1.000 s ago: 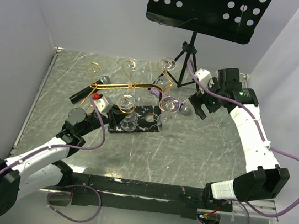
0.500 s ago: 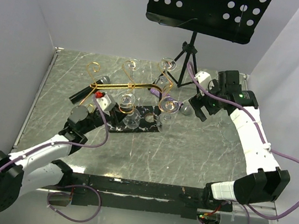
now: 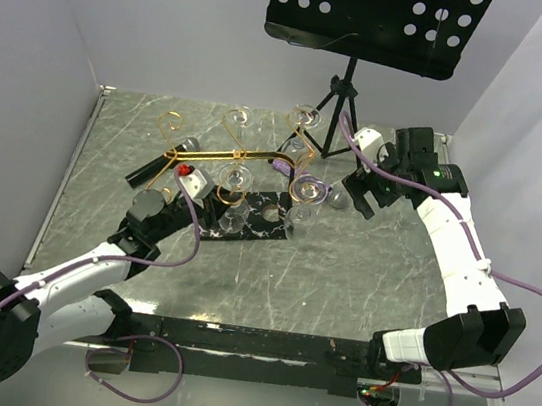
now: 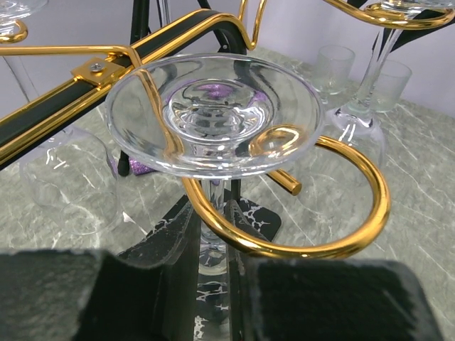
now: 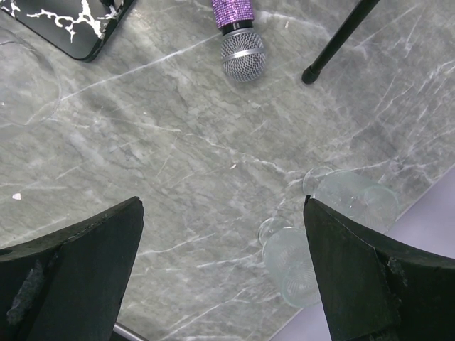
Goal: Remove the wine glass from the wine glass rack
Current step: Pick up the wine glass from the wine rack, then place the wine glass at the center of the board.
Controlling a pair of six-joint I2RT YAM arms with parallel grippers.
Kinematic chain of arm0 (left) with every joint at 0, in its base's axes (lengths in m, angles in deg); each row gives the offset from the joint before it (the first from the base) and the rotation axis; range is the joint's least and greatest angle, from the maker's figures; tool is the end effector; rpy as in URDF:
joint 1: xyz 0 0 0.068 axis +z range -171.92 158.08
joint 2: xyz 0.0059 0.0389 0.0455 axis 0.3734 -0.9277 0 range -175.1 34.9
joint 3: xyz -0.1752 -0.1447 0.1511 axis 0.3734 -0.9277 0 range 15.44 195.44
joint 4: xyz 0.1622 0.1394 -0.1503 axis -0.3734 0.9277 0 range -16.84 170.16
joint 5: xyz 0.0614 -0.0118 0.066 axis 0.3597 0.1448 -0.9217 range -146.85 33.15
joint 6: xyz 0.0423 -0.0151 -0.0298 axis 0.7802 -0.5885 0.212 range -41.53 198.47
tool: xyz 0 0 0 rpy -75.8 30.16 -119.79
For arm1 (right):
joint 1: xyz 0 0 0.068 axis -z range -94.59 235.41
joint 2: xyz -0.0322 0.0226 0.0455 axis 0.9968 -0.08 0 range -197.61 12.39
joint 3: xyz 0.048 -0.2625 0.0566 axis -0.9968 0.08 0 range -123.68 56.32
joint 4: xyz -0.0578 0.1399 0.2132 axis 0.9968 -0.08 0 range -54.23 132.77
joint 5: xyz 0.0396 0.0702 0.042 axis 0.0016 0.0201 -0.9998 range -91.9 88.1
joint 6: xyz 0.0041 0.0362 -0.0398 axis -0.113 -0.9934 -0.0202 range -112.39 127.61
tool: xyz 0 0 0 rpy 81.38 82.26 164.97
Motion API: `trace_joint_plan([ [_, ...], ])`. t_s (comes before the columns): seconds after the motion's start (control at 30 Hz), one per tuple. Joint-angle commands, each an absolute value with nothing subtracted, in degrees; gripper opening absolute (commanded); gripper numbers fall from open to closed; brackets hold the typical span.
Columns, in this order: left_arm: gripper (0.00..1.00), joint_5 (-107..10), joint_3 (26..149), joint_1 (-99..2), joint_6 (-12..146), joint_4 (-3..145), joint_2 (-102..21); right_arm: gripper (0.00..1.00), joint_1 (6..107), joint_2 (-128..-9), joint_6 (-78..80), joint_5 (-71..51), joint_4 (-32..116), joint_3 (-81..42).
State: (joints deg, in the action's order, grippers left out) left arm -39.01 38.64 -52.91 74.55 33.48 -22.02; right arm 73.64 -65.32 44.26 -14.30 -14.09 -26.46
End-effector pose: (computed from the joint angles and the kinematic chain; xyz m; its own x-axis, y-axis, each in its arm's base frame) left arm 0.1832 -0.1228 0.2598 0.0374 -0.0982 -0.9945 0.7557 0.6539 -0.0362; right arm 0.2625 0.0625 0.3673 -0.4207 -0.6831 -0.5970 -0.7233 0.6497 -0.2338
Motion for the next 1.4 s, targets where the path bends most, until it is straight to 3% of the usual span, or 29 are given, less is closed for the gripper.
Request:
trace_joint_plan([
  [0.0, 0.01, -39.6, 43.2, -53.7, 75.3, 30.5, -20.1, 1.0, 73.0, -64.5, 43.5, -13.8, -12.2, -25.9],
  [0.43, 0.01, -30.1, 41.5, -54.1, 86.3, 31.2, -20.0, 1.0, 72.8, -64.2, 43.4, -13.2, -11.5, -24.1],
  [0.77, 0.01, -24.9, 40.2, -54.0, 86.3, 30.9, -18.8, 1.0, 72.5, -64.7, 43.6, -12.6, -12.0, -24.9],
  [1.37, 0.01, -19.1, 43.0, -52.5, 94.5, 47.5, -16.5, 1.0, 72.6, -62.6, 43.0, -12.4, -11.3, -24.9],
])
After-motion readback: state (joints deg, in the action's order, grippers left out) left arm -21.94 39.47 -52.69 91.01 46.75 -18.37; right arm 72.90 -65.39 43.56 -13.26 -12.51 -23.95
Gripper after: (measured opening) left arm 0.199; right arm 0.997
